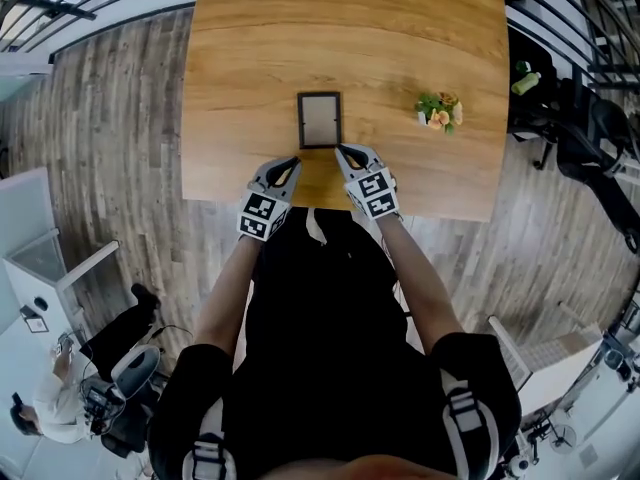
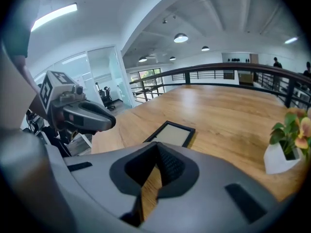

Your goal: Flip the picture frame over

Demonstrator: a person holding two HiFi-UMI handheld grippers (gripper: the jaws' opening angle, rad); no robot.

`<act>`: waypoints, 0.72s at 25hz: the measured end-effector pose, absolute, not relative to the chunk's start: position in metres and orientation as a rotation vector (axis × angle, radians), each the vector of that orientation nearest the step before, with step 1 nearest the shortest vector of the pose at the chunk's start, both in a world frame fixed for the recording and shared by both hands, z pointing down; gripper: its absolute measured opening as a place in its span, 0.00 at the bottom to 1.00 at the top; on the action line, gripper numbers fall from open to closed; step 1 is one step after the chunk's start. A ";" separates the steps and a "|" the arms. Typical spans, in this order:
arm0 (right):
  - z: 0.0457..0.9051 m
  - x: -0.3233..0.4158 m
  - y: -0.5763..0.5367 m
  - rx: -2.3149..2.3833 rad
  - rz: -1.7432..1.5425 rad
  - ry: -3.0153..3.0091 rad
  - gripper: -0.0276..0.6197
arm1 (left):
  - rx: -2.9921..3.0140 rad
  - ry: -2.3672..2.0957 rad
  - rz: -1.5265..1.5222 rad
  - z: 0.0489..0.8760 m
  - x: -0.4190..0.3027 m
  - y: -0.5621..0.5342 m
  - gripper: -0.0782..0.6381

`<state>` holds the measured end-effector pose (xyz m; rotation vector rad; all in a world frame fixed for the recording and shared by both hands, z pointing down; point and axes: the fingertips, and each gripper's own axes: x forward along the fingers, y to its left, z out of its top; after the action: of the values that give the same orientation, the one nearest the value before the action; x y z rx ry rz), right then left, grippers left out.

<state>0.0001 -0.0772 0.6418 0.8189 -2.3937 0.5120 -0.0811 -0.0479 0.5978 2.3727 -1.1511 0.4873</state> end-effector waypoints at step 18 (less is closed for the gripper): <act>0.708 0.005 -0.108 0.930 0.754 -2.282 0.23 | 2.429 -1.040 0.801 0.686 -0.069 -0.092 0.45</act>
<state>0.0053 -0.1082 0.7084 0.9301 -2.2816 0.7542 -0.0692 -0.0920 0.6863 2.4292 -1.0398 0.8012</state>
